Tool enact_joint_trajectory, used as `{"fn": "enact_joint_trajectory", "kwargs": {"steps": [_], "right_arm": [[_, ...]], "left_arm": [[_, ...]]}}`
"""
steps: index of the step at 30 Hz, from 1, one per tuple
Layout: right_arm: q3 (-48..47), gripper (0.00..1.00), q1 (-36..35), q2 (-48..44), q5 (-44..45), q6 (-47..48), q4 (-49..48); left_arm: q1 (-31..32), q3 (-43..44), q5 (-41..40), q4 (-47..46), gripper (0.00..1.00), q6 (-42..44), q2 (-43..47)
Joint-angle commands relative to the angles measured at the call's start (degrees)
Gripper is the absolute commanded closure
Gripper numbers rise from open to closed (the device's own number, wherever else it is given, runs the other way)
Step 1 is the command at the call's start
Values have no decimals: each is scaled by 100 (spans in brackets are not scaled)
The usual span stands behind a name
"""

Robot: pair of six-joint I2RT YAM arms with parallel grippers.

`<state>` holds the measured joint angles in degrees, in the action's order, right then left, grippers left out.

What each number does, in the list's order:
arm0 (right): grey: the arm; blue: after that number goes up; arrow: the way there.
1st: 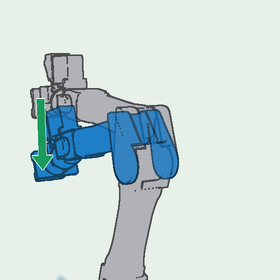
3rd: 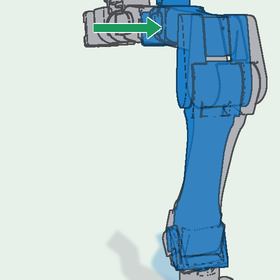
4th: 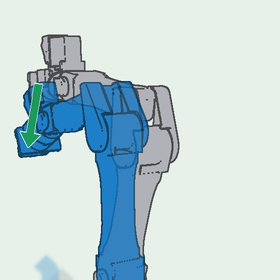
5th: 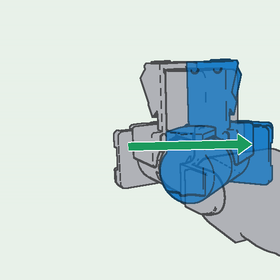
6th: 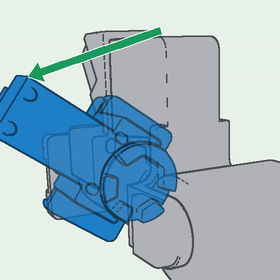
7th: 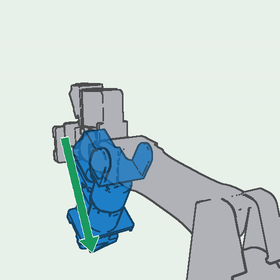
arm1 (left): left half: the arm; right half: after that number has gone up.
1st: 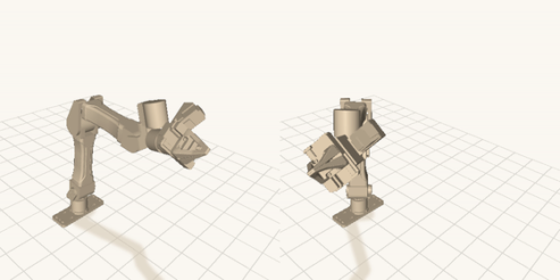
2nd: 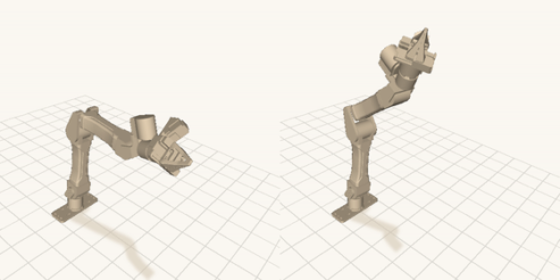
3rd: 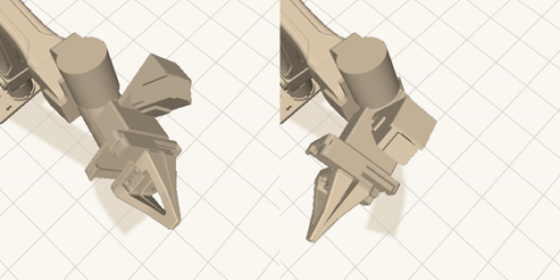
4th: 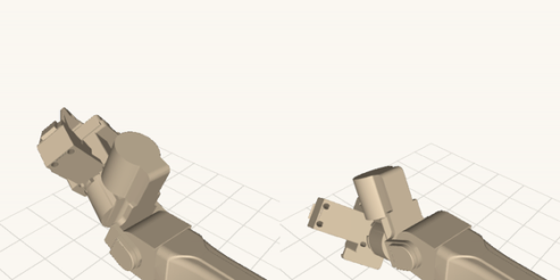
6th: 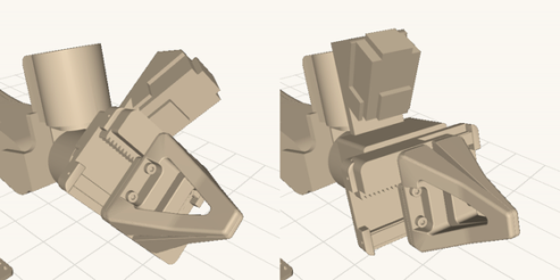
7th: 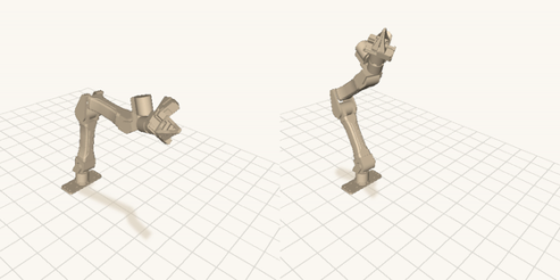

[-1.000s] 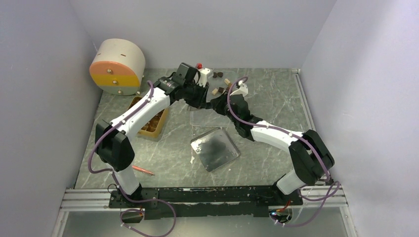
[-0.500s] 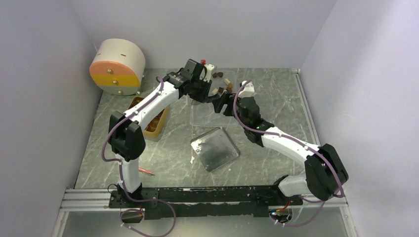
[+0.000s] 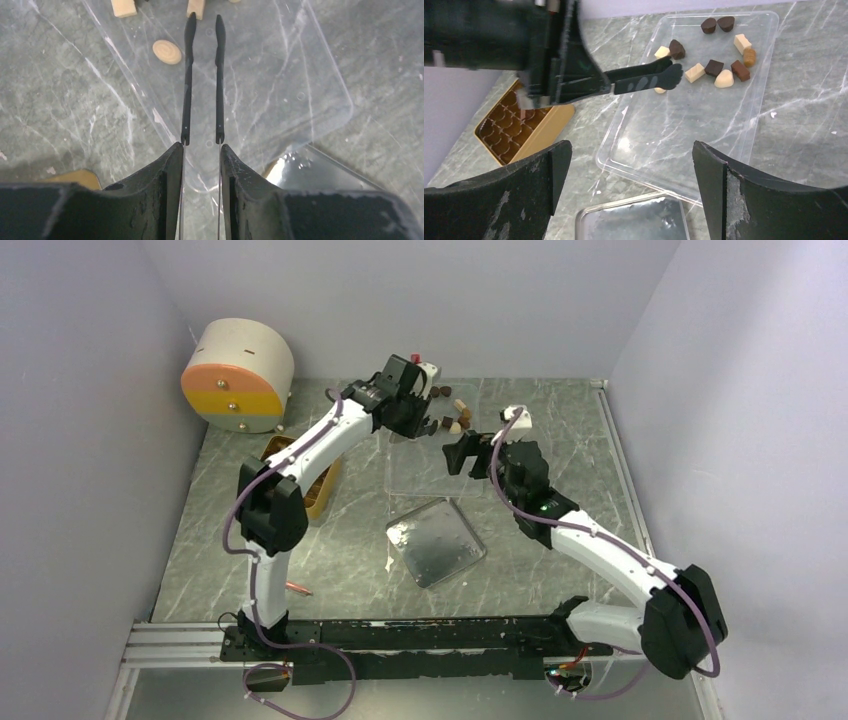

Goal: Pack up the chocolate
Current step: Adjust the clamp, then pick up the fake chocolate from the plate.

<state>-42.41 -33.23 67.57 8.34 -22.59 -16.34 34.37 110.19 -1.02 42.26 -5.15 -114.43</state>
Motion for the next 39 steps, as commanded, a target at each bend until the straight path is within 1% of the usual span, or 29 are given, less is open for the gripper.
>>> {"fn": "enact_joint_trajectory", "kwargs": {"steps": [1, 11, 17, 26, 30, 33, 36, 39], "right_arm": [[27, 3, 17, -421, -5, -184, 415], [365, 0, 10, -1297, 70, -334, 466], [316, 0, 10, -1380, 124, -319, 587], [301, 0, 10, -1525, 185, -299, 623], [323, 0, 10, -1558, 195, -325, 648], [356, 0, 10, -1589, 227, -342, 624], [359, 0, 10, -1585, 247, -346, 639], [383, 0, 10, -1572, 281, -338, 634]], "left_arm": [[17, 379, -327, -334, 63, 154, -317], [17, 697, -427, -648, 61, 95, -847], [17, 742, -386, -786, 60, 75, -1056], [8, 1089, -412, -818, 61, 84, -1472], [8, 1135, -392, -848, 62, 75, -1575], [8, 1096, -265, -819, 64, 68, -1559], [8, 966, -260, -791, 65, 79, -1439], [8, 917, -291, -715, 68, 110, -1341]]}}
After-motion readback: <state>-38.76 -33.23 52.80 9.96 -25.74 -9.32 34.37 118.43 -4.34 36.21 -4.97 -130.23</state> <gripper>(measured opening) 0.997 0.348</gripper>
